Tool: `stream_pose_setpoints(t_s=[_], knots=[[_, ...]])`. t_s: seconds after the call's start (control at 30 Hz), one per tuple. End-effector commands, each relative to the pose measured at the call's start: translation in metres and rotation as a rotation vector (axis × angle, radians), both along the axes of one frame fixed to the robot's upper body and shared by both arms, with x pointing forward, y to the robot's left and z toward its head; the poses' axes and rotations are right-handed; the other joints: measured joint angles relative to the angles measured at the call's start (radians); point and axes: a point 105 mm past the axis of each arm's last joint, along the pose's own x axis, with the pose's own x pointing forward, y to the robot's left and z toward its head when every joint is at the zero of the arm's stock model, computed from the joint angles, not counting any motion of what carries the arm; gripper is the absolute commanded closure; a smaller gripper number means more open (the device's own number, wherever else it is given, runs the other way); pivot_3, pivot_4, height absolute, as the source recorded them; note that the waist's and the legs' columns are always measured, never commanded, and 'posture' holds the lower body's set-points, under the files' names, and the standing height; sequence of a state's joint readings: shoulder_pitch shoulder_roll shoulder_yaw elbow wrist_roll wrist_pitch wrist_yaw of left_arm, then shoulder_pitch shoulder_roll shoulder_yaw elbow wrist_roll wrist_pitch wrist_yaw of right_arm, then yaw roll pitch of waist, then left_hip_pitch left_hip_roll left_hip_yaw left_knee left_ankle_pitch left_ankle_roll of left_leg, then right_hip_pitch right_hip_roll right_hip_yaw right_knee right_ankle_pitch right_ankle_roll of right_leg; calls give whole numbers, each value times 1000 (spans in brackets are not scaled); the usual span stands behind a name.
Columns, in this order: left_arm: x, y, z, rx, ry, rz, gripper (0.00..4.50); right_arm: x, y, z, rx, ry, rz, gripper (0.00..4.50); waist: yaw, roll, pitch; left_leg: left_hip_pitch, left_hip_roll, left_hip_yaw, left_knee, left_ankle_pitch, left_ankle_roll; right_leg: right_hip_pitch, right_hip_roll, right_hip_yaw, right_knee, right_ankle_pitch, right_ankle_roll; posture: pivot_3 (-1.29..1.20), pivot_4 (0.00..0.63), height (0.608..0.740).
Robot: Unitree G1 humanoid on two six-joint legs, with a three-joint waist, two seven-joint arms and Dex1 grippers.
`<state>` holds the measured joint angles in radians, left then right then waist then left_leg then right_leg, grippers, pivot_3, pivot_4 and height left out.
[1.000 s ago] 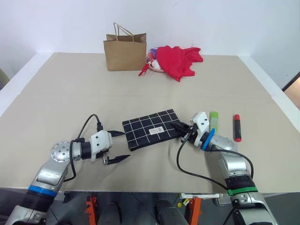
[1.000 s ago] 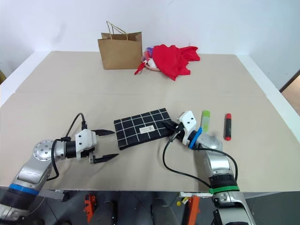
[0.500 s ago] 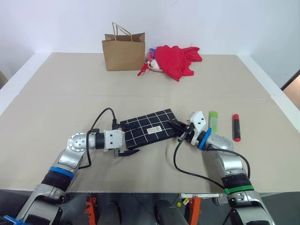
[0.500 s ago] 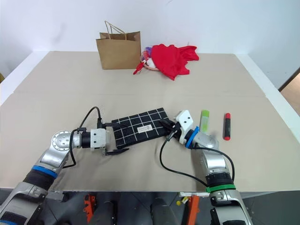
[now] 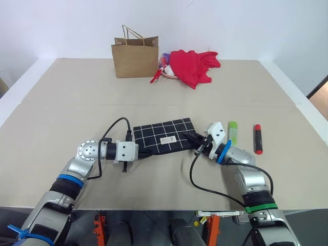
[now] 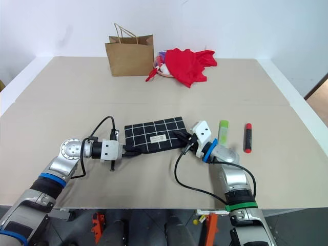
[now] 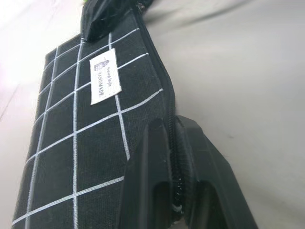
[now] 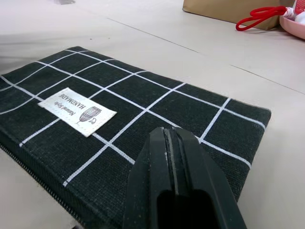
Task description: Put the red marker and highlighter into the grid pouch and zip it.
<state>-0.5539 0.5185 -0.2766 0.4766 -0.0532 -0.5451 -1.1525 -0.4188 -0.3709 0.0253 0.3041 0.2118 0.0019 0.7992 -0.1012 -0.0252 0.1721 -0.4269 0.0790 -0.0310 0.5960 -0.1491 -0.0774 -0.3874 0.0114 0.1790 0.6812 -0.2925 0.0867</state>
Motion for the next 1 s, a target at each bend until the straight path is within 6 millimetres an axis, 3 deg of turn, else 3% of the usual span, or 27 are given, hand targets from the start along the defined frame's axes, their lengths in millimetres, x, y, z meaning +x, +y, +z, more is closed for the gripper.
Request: stream_pose_setpoints(t_s=[0.03,0.13,0.2,0.3,0.37,0.57,0.8,0.9,1.0], knots=[[0,-5,5,-74,85,7,4447,-4,1,31,93,-67,18,4500,0,0,0,0,0,0,0,0,0,0,0,0,0,0,0,0,150,740],[2,-7,23,-193,182,25,4500,-15,-4,57,167,-87,49,3590,1,1,1,-4,0,-1,0,0,0,-3,0,0,0,0,1,0,150,740],[2,-8,34,-257,245,27,4500,-27,-13,66,157,-112,65,2578,1,1,1,-6,0,-2,0,0,0,-5,0,-1,0,-1,1,0,150,740],[-1,-7,44,-284,290,19,4500,-50,-26,63,136,-77,106,900,11,1,1,-8,0,-5,0,-1,0,-4,0,-5,0,-4,0,0,150,740],[-5,-7,45,-282,306,11,4500,-59,-35,59,119,-68,90,36,16,1,1,-9,0,-8,0,-2,0,-4,0,-8,0,-6,-2,0,150,740],[-11,-7,46,-278,324,3,4500,-72,-48,52,101,-59,58,36,13,2,1,-8,0,-12,-1,-1,0,-3,0,-11,0,-6,-3,0,150,740],[-17,-9,45,-273,332,-1,4500,-73,-39,51,122,-114,72,36,15,2,1,-8,0,-15,0,-1,-1,-2,0,-13,0,-5,-4,0,150,740],[-18,-9,46,-277,330,0,4500,-73,-34,45,113,-119,91,1000,18,2,1,-9,0,-15,0,-1,-1,-2,0,-13,0,-5,-4,0,150,740],[-17,-9,51,-296,333,5,4500,-72,-31,40,108,-127,98,2373,19,2,1,-9,0,-15,0,-1,-1,-2,0,-14,0,-6,-4,0,150,740]])
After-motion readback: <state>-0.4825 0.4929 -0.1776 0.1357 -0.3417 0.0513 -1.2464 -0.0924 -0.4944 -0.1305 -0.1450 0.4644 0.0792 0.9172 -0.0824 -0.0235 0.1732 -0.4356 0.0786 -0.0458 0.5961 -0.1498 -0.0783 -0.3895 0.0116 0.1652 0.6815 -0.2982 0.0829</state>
